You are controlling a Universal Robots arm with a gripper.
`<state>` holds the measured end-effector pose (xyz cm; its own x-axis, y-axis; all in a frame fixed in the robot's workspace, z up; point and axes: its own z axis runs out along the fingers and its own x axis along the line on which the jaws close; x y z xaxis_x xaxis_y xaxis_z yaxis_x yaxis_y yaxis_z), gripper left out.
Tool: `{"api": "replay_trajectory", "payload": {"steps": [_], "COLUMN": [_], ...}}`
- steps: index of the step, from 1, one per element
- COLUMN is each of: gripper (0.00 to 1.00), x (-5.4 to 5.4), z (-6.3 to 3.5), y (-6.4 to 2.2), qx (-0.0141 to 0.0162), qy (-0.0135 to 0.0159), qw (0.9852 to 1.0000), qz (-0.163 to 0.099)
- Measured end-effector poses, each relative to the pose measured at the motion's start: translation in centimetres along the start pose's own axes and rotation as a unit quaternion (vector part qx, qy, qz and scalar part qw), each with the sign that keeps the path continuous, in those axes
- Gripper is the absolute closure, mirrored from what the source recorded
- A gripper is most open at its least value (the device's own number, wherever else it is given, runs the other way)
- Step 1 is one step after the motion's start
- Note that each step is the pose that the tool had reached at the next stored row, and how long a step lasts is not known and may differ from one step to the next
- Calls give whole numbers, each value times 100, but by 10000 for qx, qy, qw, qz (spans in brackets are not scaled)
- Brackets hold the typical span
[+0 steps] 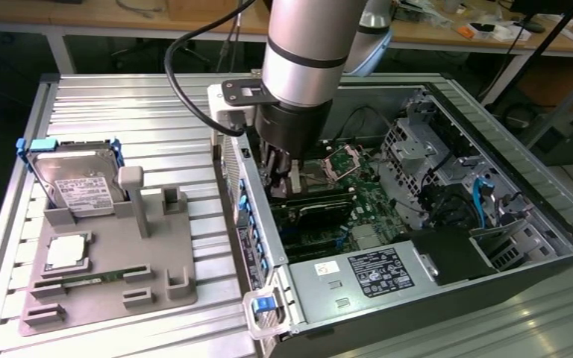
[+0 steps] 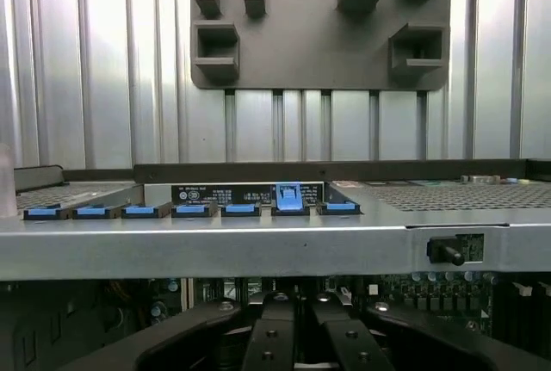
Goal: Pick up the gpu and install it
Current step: 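Press down on the gpu until it lock into place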
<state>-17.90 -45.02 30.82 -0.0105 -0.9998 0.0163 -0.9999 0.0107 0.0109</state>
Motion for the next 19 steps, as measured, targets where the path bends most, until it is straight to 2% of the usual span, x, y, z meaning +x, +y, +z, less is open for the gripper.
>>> {"api": "replay_trajectory", "payload": {"steps": [3,5,8,16,19], "gripper": [89,89,89,89,89], "x": [-3,-5,-6,-8,-9], "z": [-10,-46,-43,64,66], "y": [44,50,53,49,-57], "qx": [0,-2,0,17,27], "qy": [1,1,-1,-1,-1], "qw": [10000,10000,10000,10000,10000], "qz": [0,-1,0,4,4]}}
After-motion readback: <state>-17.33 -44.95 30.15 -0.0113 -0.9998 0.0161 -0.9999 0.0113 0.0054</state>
